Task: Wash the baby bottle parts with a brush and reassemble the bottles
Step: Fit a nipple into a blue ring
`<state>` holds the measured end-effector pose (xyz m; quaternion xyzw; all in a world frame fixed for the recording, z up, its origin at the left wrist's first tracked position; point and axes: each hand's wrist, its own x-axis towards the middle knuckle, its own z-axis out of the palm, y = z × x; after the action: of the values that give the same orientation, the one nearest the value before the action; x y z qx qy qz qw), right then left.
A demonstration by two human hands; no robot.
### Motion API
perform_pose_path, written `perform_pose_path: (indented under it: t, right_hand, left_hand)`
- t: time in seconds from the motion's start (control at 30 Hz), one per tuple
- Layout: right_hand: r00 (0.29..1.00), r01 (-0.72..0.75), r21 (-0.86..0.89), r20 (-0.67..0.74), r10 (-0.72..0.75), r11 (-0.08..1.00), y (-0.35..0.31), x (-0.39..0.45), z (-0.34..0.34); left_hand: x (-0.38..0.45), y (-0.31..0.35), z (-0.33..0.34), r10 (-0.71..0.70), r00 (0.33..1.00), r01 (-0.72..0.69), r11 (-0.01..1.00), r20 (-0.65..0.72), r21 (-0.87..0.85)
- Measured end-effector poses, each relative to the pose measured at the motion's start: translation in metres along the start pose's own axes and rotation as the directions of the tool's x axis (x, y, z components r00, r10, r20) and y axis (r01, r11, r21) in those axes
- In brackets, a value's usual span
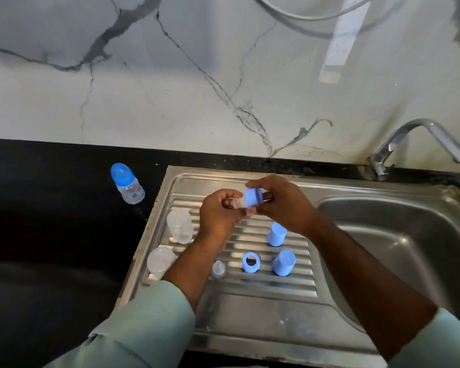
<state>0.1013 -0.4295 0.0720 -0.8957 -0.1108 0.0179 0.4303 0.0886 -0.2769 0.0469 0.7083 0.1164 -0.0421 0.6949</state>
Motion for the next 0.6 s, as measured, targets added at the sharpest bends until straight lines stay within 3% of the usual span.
perform_pose_path:
  t: [0.17, 0.33, 0.43, 0.6]
  right_hand:
    - [1.0, -0.003, 0.022, -0.007, 0.003, 1.0, 0.002, -0.009, 0.004]
    - [0.999, 0.034, -0.04, -0.001, -0.034, 0.999, 0.005, -0.017, 0.008]
    - [0.998, 0.058, 0.058, -0.041, -0.056, 0.997, 0.006, -0.019, 0.008]
    - [0.992, 0.117, 0.173, -0.073, -0.106, 0.978, 0.005, -0.018, 0.012]
  left_hand:
    - [-0.016, 0.009, -0.002, 0.109, 0.99, -0.118, 0.987, 0.087, 0.113]
    - [-0.024, 0.016, -0.009, -0.064, 0.984, 0.057, 0.997, 0.165, 0.042]
    - [-0.027, 0.02, -0.016, -0.104, 0.973, 0.111, 0.994, 0.207, -0.019]
    - [-0.036, 0.021, -0.014, 0.029, 0.985, -0.011, 0.995, 0.171, -0.103]
